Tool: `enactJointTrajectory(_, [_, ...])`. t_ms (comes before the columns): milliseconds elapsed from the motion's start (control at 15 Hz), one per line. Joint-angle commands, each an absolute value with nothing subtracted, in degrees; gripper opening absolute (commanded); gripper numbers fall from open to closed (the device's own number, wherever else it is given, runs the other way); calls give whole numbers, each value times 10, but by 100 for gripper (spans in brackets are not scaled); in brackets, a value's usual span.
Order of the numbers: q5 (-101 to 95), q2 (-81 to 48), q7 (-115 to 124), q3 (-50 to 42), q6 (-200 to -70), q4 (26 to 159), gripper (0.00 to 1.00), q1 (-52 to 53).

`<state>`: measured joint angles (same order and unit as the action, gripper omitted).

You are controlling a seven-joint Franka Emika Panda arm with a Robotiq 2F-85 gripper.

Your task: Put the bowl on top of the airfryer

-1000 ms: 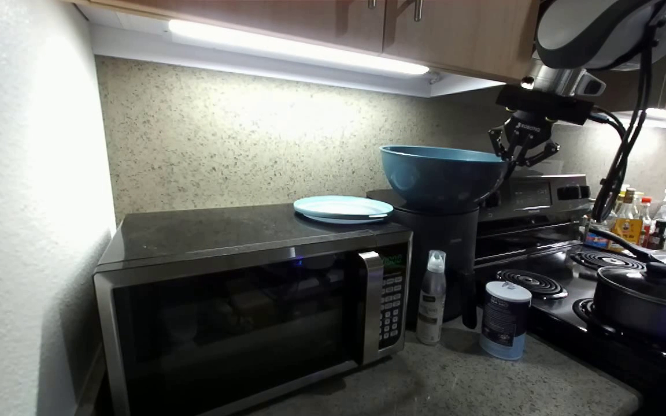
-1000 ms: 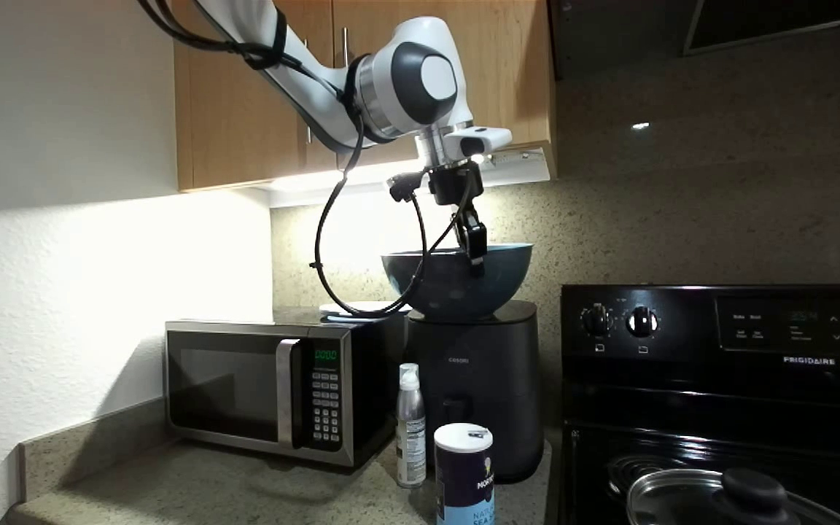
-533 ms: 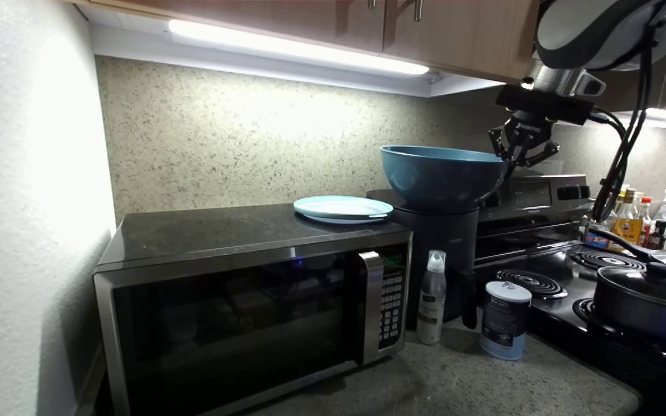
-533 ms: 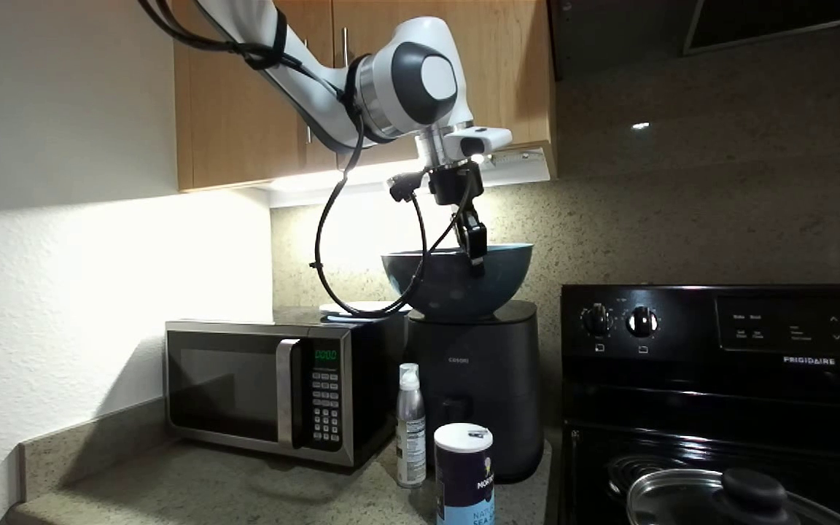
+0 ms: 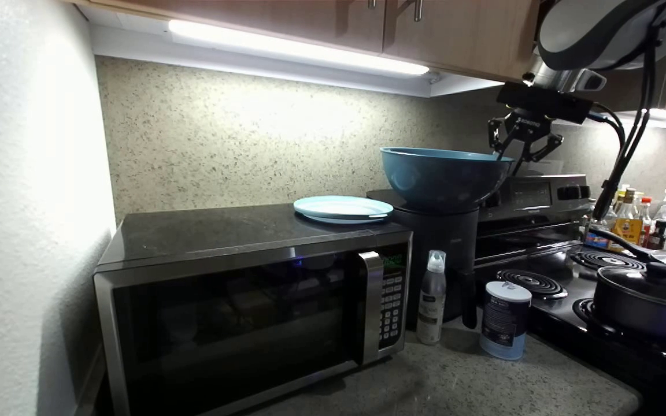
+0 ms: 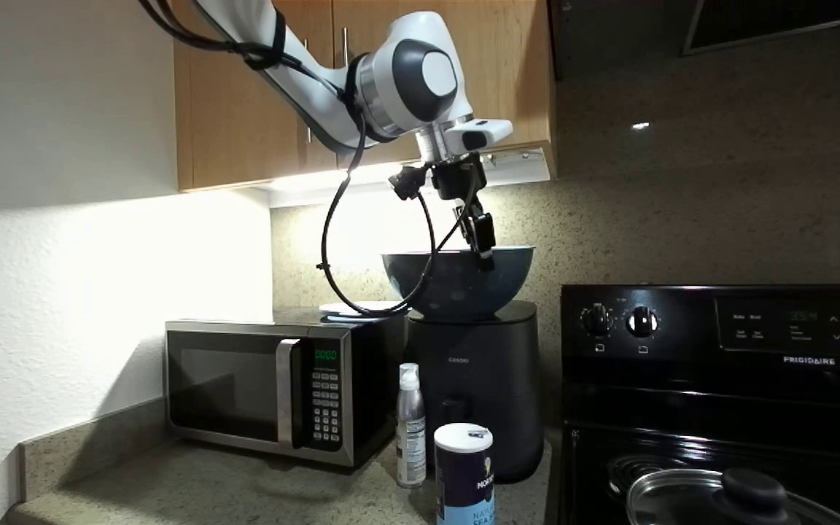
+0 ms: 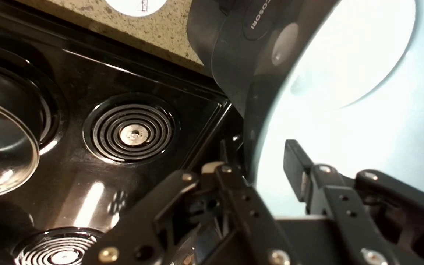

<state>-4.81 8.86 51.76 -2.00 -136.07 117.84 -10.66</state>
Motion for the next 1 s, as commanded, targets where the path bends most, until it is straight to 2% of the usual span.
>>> enactJointTrajectory(0, [-72,107,545,-22,-1398,1201,69,-104])
enactJointTrajectory(200, [-73,121,548,-22,-1425,1216,89,-105])
enactJointTrajectory(333, [-89,139,566,-17,-1445,1236,98,-110])
enactJointTrajectory(467, [-75,110,544,-22,-1429,1203,100,-106])
enactJointTrajectory(533, [-78,115,548,-21,-1430,1207,96,-106])
enactJointTrajectory(600, [-78,115,547,-21,-1430,1207,100,-106])
enactJointTrajectory(933, [-78,111,548,-22,-1430,1206,100,-106])
